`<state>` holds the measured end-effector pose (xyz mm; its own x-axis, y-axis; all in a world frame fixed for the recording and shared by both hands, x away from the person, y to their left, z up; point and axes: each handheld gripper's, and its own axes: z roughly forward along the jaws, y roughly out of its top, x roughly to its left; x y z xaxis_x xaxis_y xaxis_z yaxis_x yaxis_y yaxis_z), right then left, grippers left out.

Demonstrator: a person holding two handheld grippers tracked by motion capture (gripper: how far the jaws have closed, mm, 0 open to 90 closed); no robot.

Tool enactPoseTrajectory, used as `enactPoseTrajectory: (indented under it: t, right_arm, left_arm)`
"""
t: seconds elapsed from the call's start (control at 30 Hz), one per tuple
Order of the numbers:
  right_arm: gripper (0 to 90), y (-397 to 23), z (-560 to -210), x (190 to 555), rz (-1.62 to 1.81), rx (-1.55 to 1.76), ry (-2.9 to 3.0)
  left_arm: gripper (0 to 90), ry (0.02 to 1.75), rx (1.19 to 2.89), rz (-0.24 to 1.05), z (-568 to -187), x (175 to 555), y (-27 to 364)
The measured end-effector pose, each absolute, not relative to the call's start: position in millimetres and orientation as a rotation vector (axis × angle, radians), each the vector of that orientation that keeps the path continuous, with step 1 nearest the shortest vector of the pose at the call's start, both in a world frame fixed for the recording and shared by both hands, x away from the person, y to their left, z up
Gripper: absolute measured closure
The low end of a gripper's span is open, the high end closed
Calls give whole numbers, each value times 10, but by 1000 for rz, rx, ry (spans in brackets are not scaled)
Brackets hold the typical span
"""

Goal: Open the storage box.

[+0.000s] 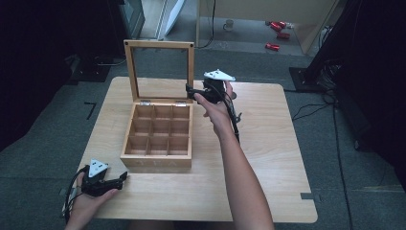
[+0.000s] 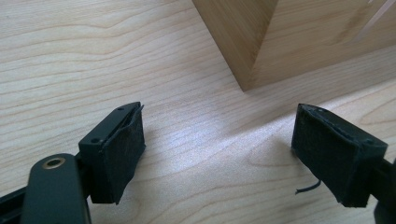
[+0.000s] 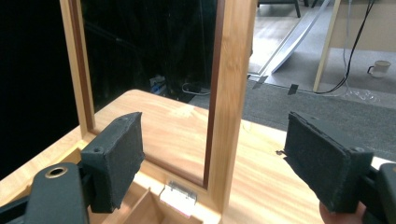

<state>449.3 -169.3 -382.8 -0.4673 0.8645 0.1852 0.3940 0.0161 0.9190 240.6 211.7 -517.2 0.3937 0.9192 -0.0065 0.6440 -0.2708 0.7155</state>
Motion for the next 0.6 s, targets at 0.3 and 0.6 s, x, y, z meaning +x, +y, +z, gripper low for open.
enactPoseTrajectory:
  t: [0.3, 0.6]
  right_arm:
    - [189, -1906, -3862, 4241, 1434, 1266, 1863]
    - [185, -2132, -3934, 3998, 1407, 1254, 1874]
  left_arm:
    - [178, 1334, 2015, 559, -5174, 2404, 2111]
    - [179, 1335, 2016, 561, -5174, 2404, 2107]
